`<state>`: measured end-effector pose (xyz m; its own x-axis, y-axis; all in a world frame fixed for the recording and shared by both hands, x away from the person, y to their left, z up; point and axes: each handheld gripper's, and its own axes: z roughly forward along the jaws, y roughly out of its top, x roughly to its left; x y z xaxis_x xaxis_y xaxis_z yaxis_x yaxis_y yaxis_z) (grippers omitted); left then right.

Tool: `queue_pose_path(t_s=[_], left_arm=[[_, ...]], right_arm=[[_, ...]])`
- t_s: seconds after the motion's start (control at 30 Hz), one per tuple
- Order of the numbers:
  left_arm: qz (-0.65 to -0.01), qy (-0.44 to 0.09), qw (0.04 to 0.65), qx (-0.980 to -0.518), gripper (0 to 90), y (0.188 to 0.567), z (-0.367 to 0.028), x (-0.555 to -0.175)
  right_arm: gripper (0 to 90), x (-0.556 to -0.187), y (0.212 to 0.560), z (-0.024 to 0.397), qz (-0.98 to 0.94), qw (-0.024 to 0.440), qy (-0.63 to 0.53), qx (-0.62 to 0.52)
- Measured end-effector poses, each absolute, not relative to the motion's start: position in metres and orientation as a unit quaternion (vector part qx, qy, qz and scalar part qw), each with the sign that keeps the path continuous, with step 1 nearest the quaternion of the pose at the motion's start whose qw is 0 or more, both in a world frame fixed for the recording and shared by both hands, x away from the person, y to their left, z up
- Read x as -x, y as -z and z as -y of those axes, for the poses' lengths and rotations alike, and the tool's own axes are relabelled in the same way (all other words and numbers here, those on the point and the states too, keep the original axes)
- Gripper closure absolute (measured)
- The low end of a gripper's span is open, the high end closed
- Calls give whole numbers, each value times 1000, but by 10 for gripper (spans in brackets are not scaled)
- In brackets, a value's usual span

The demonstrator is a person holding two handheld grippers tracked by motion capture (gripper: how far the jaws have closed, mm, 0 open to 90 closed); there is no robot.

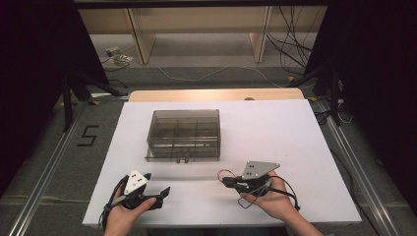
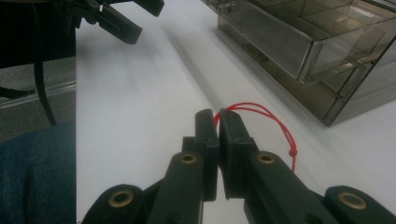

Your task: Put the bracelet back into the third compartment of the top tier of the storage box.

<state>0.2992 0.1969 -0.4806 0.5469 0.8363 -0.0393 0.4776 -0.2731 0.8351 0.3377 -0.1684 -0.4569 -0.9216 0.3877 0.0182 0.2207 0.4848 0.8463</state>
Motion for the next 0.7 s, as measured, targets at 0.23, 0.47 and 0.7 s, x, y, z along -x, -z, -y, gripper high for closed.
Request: queue_pose_path(t_s=[0.23,0.47,0.7], left_arm=[[-426,-211,425,-770,160,481,-197,-299],[-426,-212,424,-770,160,481,-197,-299],[-427,-212,424,-770,161,481,-197,-299]], right_arm=[[868,-338,454,166,-855,91,-479,-176],[868,-339,451,164,-854,93,-482,-174],[869,-339,448,162,-852,93,-485,-172]])
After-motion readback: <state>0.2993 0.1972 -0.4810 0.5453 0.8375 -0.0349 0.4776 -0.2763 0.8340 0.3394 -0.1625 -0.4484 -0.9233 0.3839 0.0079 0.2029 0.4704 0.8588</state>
